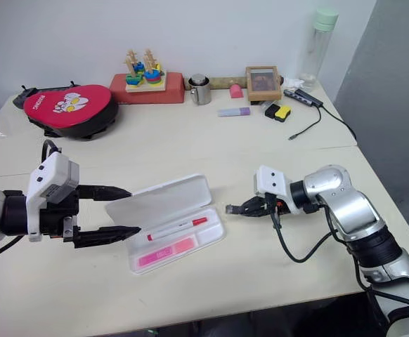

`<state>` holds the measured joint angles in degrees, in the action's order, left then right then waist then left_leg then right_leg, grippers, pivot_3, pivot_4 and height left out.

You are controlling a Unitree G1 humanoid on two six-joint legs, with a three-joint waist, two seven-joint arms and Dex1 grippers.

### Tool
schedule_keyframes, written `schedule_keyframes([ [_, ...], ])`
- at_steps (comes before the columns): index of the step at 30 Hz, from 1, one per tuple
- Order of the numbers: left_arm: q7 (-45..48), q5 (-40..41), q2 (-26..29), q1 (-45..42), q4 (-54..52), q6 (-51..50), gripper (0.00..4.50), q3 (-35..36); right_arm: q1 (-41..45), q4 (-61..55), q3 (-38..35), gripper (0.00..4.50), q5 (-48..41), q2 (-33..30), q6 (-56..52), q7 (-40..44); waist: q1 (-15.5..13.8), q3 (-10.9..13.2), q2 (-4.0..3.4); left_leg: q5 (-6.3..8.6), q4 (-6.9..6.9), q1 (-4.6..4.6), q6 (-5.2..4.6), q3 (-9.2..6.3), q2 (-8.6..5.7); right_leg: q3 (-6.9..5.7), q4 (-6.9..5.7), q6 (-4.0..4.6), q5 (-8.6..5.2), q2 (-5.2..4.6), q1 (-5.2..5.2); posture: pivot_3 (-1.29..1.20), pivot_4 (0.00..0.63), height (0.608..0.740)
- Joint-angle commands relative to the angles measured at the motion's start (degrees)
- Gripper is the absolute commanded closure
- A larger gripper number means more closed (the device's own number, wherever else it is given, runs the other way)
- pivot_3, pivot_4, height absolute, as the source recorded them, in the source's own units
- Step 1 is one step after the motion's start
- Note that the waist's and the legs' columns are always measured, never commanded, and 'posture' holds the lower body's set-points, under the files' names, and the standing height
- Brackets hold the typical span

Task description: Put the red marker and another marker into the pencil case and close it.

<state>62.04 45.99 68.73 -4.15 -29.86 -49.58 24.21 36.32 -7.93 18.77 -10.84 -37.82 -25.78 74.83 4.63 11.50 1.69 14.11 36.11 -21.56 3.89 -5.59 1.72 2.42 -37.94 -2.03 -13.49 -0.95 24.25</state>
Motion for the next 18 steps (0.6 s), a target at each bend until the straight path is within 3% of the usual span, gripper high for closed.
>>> schedule_keyframes([
  [1, 1.19, -1.45, 1.02, -0.74, 0.74, 1.91, 0.0, 0.19, 1.84, -2.45, 2.92, 4.35, 0.47, 2.35, 3.78, 0.81, 0.04, 0.0, 0.0, 0.0, 0.0, 0.01, 0.0, 0.0, 0.0, 0.01, -0.01, 0.0, 0.0, 0.0, 0.0, 0.0, 0.15, 0.74],
  [7, 2.19, -2.85, 1.15, -1.33, 1.67, 3.12, 0.0, -1.17, 4.39, 0.95, 8.19, 4.35, 4.52, 7.08, 9.13, -0.38, 0.01, 0.0, -0.01, 0.0, 0.0, -0.04, 0.0, 0.0, 0.0, 0.0, 0.04, 0.0, 0.0, 0.0, 0.01, 0.0, 0.15, 0.74],
  [18, 2.01, -3.45, 0.45, -1.79, 1.83, 3.12, 0.0, -1.54, 6.16, 8.28, 10.94, 4.35, 9.13, 11.48, 15.18, -1.7, -0.01, 0.0, 0.0, 0.0, -0.01, -0.04, 0.0, -0.05, 0.0, -0.03, 0.0, 0.0, 0.0, 0.0, 0.02, 0.0, 0.15, 0.74],
])
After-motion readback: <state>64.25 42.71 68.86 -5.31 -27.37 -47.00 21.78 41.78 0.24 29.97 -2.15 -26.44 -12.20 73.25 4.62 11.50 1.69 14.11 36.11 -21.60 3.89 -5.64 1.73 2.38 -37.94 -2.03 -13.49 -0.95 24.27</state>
